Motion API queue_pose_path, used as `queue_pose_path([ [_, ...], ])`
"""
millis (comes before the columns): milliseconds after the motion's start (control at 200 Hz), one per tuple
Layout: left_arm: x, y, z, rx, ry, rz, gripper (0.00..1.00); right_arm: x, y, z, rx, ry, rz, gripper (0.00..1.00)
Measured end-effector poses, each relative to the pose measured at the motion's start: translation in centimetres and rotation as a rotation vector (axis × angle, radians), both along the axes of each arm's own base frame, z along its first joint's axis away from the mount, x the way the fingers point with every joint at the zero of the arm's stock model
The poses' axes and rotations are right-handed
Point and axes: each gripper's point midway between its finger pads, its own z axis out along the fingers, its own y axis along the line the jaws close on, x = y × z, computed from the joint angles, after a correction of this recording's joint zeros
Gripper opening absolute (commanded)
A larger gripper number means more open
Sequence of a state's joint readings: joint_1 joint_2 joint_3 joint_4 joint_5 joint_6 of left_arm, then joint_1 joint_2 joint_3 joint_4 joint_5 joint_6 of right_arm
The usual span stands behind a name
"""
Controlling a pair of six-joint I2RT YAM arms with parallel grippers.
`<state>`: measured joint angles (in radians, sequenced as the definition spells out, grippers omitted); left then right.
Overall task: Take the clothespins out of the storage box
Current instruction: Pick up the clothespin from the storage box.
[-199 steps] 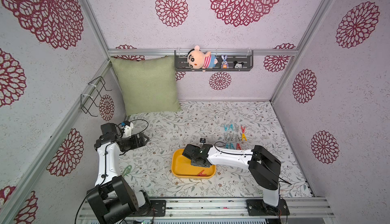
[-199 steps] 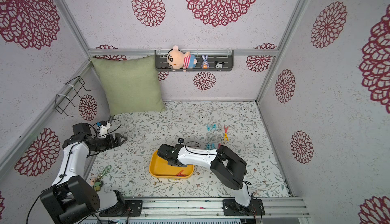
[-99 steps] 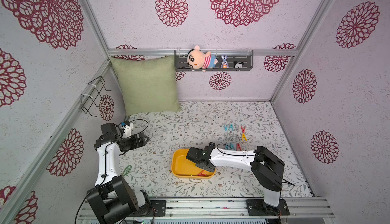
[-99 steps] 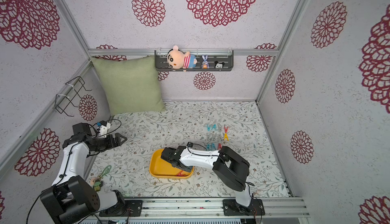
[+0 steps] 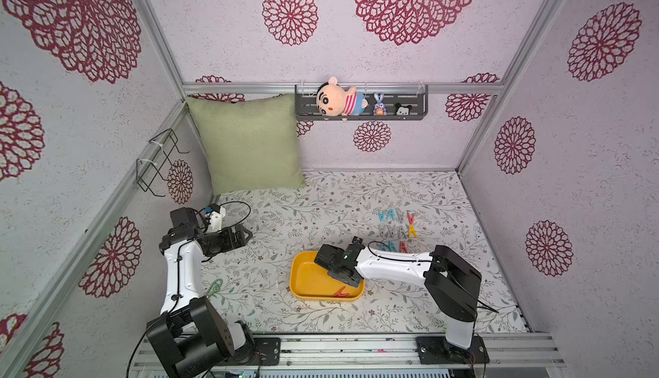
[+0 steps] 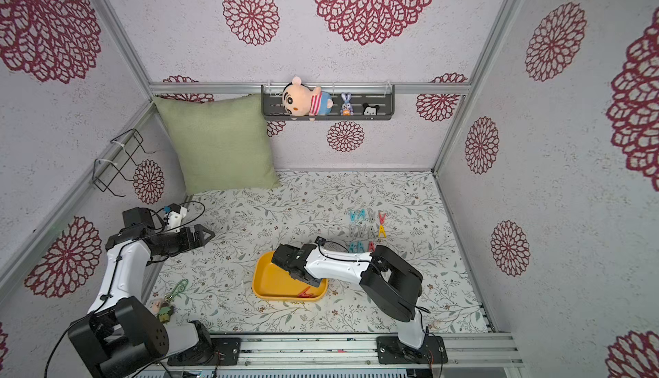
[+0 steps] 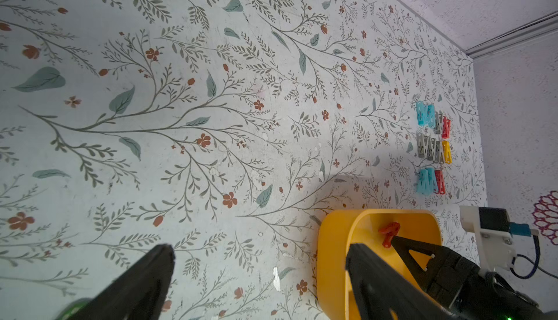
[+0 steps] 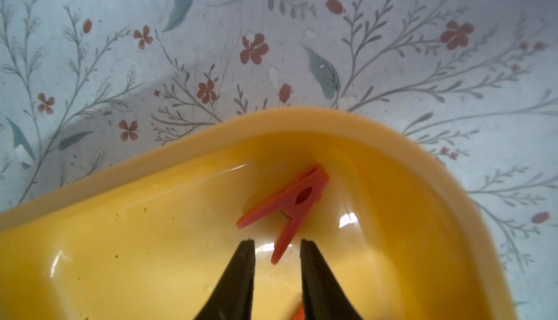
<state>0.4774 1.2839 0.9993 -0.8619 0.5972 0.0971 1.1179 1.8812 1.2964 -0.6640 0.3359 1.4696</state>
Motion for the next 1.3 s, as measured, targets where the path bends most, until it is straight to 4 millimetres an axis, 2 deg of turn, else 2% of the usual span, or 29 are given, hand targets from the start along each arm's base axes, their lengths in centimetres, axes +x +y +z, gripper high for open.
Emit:
queue_pose_path([
  [150,0.0,0.0,0.1,0.002,-0.003,0.000,0.97,0.1,0.0,-0.2,0.009,-0.003,-0.010,0.31],
  [360,0.0,0.0,0.2,0.003,-0.007,0.000,0.97,0.0,-1.0,-1.5,-0.003,0.013,-0.030,0.31],
  [520,-0.1,0.0,0.2,0.003,-0.006,0.000,0.97,0.2,-0.7,-1.9,0.012,0.017,-0.032,0.28],
  [760,-0.1,0.0,0.3,0.004,-0.008,0.000,0.98,0.4,-0.2,-1.9,0.029,0.008,-0.030,0.21],
  [891,-0.1,0.0,0.3,0.004,-0.008,0.000,0.98,0.5,-0.1,-1.9,0.035,0.008,-0.027,0.10],
  [1091,-0.1,0.0,0.3,0.004,-0.008,0.000,0.97,0.5,0.0,-1.9,0.034,0.010,-0.014,0.03],
  [1301,-0.1,0.0,0.3,0.004,-0.008,0.000,0.97,0.1,-0.1,-1.3,-0.010,0.017,0.040,0.00],
])
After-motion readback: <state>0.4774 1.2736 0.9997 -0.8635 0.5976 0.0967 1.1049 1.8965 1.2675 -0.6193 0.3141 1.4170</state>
